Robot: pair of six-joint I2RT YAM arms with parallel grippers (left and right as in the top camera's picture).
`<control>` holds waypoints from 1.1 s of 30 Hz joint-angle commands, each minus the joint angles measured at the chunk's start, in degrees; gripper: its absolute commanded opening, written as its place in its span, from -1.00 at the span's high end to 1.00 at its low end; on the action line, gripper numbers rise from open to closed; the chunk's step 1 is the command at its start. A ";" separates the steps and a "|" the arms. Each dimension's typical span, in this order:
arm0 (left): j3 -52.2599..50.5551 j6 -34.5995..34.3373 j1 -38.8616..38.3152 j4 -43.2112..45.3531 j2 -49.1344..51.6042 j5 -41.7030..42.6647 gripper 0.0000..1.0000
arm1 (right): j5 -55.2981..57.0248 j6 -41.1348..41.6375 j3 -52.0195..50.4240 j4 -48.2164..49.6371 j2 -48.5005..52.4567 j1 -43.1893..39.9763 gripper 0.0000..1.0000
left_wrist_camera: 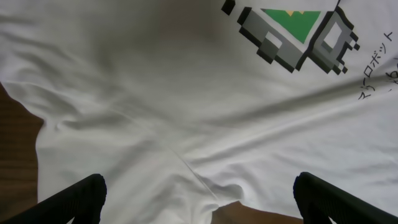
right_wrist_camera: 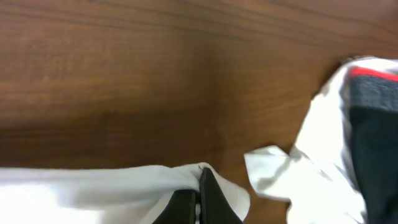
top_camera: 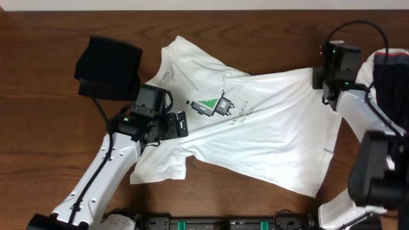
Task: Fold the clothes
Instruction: 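Pull the shirt's right side toward the upper right corner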
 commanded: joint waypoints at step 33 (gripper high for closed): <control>-0.24 -0.52 -0.22 -0.22 -0.66 -0.31 -0.96 | -8.52 10.23 29.81 -31.41 4.31 -6.10 -0.98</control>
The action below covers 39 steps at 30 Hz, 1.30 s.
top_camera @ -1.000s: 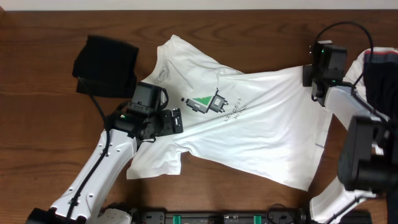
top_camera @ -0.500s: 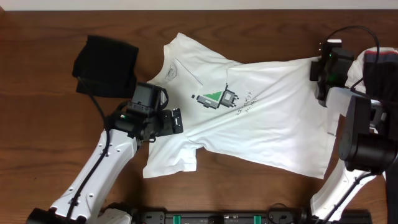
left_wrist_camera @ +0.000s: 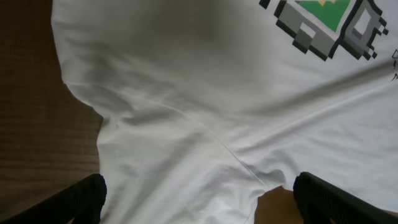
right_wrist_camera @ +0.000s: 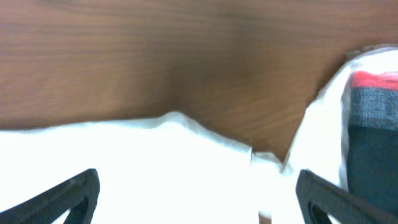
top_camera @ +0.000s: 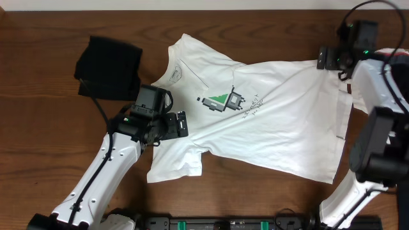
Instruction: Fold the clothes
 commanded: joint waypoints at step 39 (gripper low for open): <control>-0.22 -0.52 -0.22 -0.17 -0.66 -0.35 -0.96 | -22.03 1.75 -26.49 -6.32 -10.29 -13.46 -0.07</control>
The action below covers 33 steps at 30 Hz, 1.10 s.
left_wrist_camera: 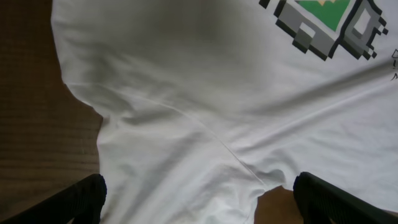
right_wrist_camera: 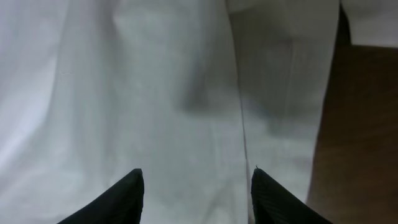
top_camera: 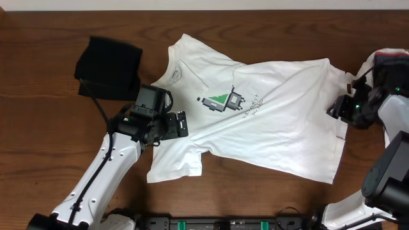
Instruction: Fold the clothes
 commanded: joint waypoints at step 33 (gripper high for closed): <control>-0.22 -0.52 -0.22 -0.24 -0.66 -0.35 -0.96 | -3.39 1.09 -9.44 9.27 0.42 -3.10 0.30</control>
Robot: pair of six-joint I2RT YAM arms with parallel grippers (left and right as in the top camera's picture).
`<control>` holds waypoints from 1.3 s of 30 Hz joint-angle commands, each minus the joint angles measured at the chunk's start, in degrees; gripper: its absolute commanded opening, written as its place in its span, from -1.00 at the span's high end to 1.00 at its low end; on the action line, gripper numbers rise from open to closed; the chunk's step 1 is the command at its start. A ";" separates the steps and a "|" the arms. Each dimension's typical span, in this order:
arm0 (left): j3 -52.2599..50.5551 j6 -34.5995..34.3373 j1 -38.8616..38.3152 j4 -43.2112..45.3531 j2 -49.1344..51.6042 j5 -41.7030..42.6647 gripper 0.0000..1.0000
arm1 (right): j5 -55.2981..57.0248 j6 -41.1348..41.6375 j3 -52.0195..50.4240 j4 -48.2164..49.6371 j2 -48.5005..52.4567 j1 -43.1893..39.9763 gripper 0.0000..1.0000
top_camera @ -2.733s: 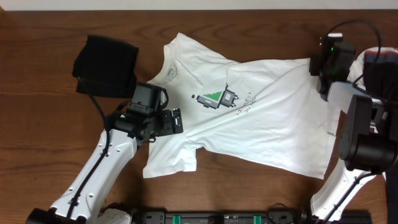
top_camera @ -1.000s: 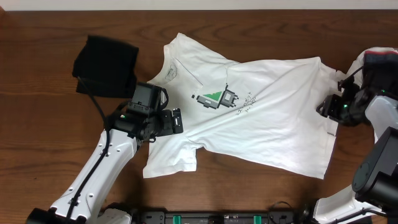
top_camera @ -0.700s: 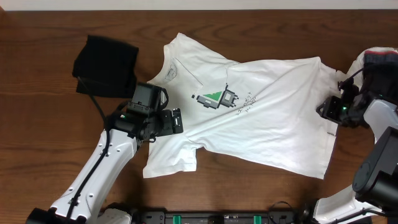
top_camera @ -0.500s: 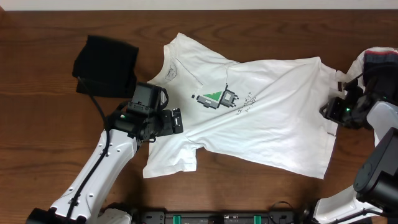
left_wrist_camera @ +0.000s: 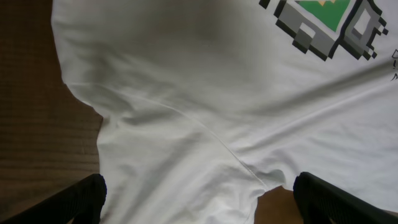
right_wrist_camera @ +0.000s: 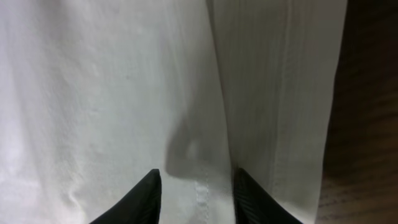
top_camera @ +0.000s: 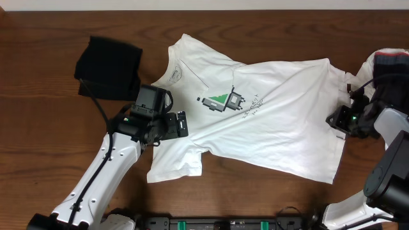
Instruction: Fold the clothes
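A white T-shirt [top_camera: 255, 124] with a green pixel print [top_camera: 220, 100] lies spread flat on the wooden table [top_camera: 51, 147]. My left gripper [top_camera: 172, 124] hovers open over the shirt's lower left sleeve area [left_wrist_camera: 186, 155], its fingers [left_wrist_camera: 74, 199] wide apart. At the shirt's right hem my right gripper [top_camera: 339, 119] is open, with its fingertips [right_wrist_camera: 146, 196] either side of a folded seam [right_wrist_camera: 217, 124] and the fabric between them.
A folded black garment [top_camera: 108, 67] lies at the back left. At the far right edge sits a pile of clothes [top_camera: 386, 64], white with dark and red parts. Bare wood [top_camera: 255, 198] shows in front of the shirt.
My right gripper has come down closer onto the shirt's right hem and its fingers stand narrower around the seam. The left arm and the shirt have not moved.
My right gripper was shut on the shirt's right corner, the shirt lying bunched and skewed. Then that gripper was open at the far right and the shirt lay stretched out flat. Later it was over the right hem, and now sits low on the seam.
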 commanded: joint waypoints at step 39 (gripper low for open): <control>-0.22 -0.52 -0.22 -0.20 -0.66 -0.33 -0.96 | -5.46 1.11 0.98 -3.56 -7.85 -6.56 0.97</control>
